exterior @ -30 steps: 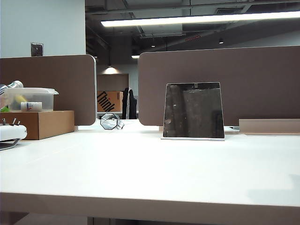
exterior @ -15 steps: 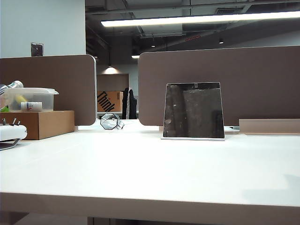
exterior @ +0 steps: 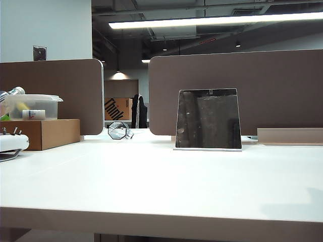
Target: Push the center of the mirror on the table forward to move it for a short distance.
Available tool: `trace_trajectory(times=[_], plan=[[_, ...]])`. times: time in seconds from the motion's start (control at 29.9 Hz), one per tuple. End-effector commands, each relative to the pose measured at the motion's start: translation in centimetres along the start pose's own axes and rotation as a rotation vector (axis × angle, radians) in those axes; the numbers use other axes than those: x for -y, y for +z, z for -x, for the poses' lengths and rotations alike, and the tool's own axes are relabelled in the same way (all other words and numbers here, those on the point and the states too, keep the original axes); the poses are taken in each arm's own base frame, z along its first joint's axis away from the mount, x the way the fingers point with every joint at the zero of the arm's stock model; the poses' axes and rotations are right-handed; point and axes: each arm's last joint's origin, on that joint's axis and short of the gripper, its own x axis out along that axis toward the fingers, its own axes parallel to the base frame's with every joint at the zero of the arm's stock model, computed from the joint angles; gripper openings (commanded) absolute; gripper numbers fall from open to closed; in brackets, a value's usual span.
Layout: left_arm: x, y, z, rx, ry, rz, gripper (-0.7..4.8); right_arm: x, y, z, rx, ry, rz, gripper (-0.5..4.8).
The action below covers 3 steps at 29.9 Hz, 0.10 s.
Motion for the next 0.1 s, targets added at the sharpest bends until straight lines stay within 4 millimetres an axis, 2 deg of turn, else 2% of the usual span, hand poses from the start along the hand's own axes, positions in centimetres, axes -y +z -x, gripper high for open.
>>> trace_trajectory(times=[0.03,0.1], plan=[[0.01,0.07,-0.01,0.008,-0.004,-0.002,-0.05,-0.01,0.0,-0.02,0.011,0.002,0.001,-0.04],[0.01,0.07,-0.01,0.008,-0.004,-0.002,-0.05,-0.01,0.0,-0.02,0.01,0.002,0.001,-0.04]])
